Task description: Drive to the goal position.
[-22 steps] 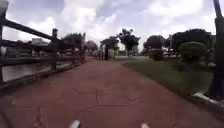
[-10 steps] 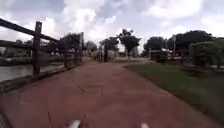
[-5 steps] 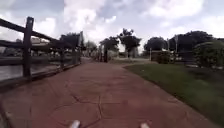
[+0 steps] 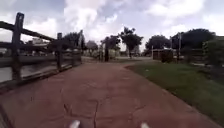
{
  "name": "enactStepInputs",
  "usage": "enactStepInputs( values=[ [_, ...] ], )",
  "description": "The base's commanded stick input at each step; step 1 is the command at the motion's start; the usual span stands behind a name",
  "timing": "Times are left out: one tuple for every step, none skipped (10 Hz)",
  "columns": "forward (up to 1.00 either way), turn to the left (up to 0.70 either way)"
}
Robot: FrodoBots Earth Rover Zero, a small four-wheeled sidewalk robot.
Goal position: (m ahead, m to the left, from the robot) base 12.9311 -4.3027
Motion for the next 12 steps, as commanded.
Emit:
enactStepInputs(
  values=[
    [0.70, 0.00],
    [0.70, 0.01],
    [0.70, 0.01],
    [0.70, 0.01],
    [0.70, 0.01],
    [0.70, 0.01],
    [0.70, 0.01],
    [0.70, 0.01],
    [0.70, 0.01],
    [0.70, 0.01],
    [0.70, 0.01],
    [0.70, 0.01]
  ],
)
